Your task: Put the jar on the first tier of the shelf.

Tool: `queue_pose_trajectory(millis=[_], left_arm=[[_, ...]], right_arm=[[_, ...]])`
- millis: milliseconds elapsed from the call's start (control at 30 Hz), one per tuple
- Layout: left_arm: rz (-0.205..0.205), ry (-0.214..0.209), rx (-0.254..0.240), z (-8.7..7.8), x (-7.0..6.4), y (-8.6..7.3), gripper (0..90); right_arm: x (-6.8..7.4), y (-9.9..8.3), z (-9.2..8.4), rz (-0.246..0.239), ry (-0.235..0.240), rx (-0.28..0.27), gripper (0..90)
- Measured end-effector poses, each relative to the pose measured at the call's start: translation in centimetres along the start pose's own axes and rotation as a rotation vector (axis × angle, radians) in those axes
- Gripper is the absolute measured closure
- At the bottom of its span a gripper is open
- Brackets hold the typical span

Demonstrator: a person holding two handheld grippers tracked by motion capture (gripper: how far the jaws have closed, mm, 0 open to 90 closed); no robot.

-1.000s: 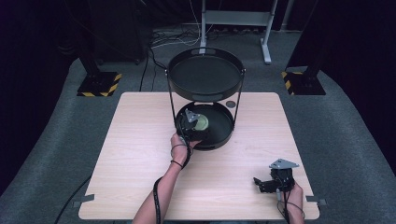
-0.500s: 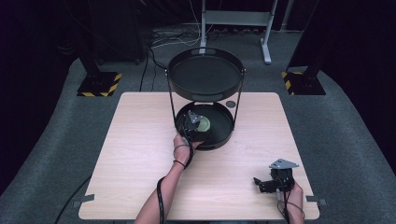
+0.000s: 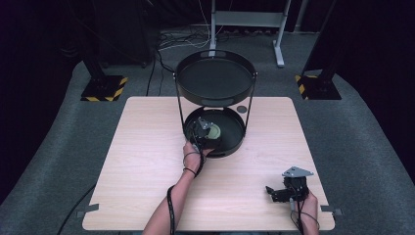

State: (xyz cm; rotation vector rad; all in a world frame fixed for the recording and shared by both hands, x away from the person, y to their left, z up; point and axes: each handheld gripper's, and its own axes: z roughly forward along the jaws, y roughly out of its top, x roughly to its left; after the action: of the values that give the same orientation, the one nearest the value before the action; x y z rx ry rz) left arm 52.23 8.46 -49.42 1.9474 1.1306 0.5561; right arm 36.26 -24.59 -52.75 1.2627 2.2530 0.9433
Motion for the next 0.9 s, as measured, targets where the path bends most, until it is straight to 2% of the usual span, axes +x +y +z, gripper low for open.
queue_pose_trajectory(millis=[467, 567, 800, 900], left_arm=[[0.01, -0.006, 0.028, 0.77, -0.06, -0.33, 11.3], [0.0, -0.007, 0.023, 0.83, -0.07, -0.44, 11.3], [0.007, -0.011, 0.008, 0.89, -0.02, -0.68, 11.2], [0.016, -0.01, 0.019, 0.88, -0.03, -0.58, 11.2]], right_arm=[[-0.03, -0.01, -0.01, 0.001, 0.003, -0.002, 0.6], [-0.03, 0.0, 0.0, 0.0, 0.002, -0.002, 0.6], [-0.03, 0.0, 0.0, -0.001, 0.002, -0.001, 0.6], [-0.02, 0.0, -0.01, -0.001, 0.002, -0.001, 0.6]])
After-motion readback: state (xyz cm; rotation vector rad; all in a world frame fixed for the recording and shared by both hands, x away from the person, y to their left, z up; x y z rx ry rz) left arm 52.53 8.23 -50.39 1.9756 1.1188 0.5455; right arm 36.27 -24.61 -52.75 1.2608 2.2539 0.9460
